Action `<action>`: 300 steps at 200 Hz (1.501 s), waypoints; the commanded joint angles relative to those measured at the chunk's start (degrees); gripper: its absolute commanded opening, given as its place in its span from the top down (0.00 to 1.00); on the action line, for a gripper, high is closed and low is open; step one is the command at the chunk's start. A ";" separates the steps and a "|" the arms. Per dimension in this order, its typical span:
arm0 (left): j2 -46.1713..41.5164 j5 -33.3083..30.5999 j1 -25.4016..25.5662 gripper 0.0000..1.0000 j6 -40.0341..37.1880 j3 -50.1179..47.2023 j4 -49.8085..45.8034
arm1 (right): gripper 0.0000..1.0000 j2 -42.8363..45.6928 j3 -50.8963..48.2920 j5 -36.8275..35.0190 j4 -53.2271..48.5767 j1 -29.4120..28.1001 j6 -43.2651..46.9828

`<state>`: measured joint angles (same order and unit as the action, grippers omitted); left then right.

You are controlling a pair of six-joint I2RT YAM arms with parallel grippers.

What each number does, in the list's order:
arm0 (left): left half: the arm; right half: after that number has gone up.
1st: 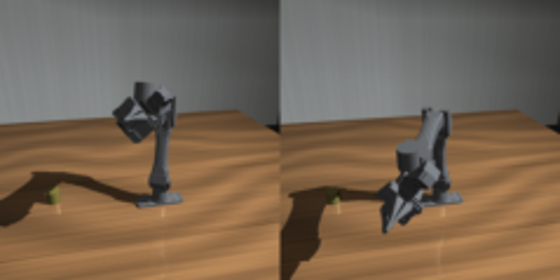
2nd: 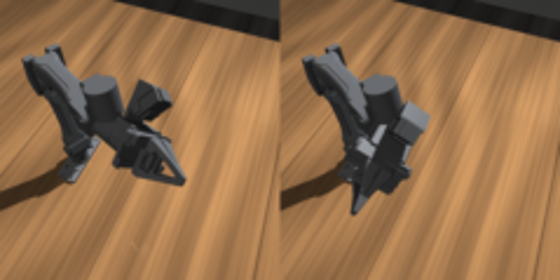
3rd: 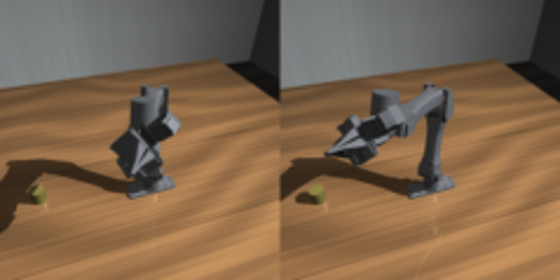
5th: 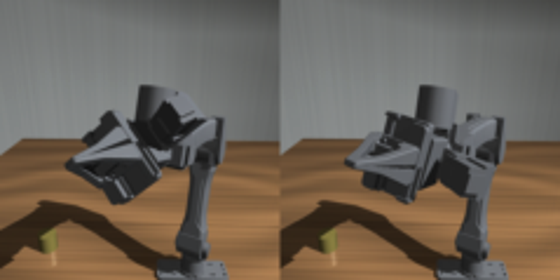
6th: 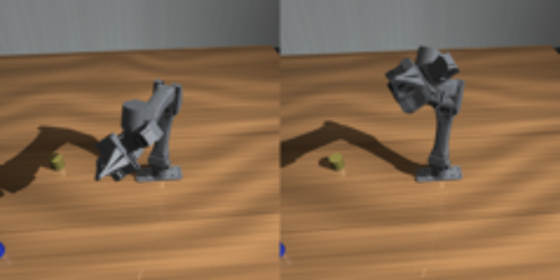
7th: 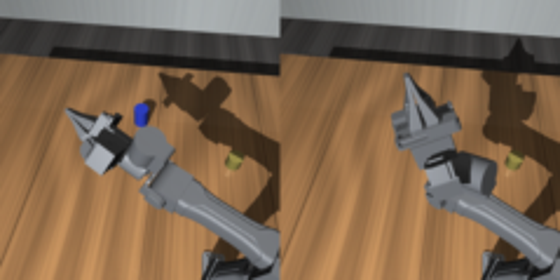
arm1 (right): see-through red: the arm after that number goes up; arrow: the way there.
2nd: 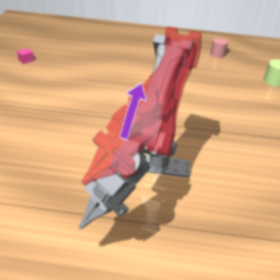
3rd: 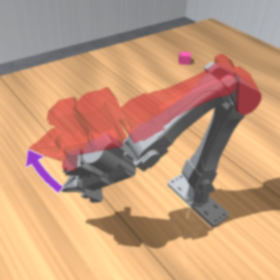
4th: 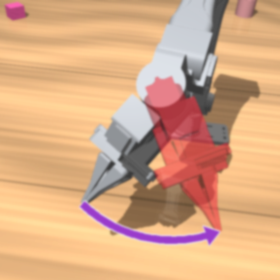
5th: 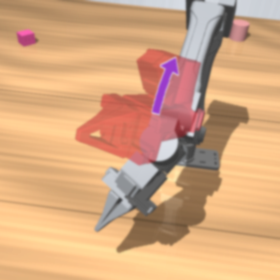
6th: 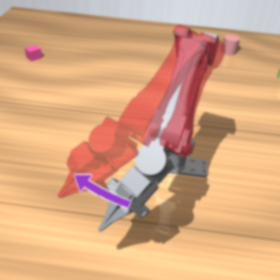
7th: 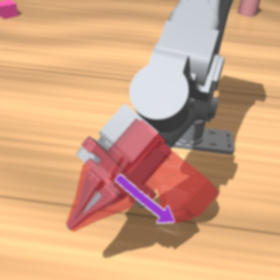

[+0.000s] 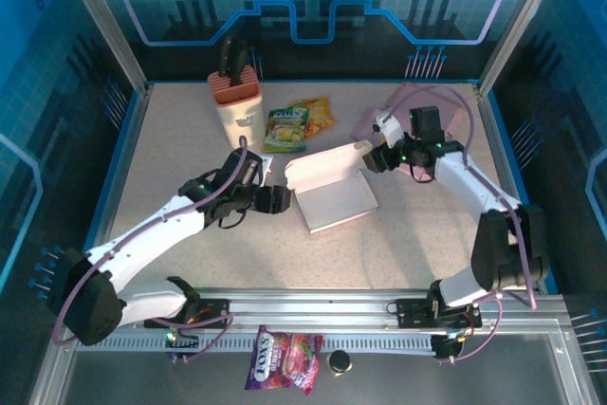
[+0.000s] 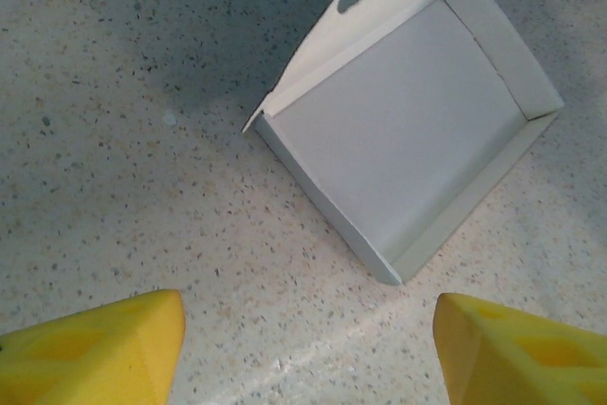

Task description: Fold the paper box

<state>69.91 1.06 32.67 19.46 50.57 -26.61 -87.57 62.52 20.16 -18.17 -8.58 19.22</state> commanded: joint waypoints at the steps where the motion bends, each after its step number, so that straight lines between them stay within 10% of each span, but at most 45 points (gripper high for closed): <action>1: 2.51 -0.55 -2.07 0.30 -2.20 2.14 4.31 | 0.31 -3.71 5.72 4.71 -5.08 0.66 5.59; 86: 14.84 5.38 -5.16 0.36 -6.48 11.43 5.49 | 0.51 -8.75 10.86 7.62 -10.40 0.73 7.64; 300: 22.55 3.40 -4.73 0.88 -6.10 17.53 2.81 | 0.92 -10.40 15.23 2.07 -14.84 -2.78 3.46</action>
<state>91.46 5.41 27.70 13.32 65.65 -22.81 -97.95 76.25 22.70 -31.55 -9.98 23.51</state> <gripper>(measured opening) 0.141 0.103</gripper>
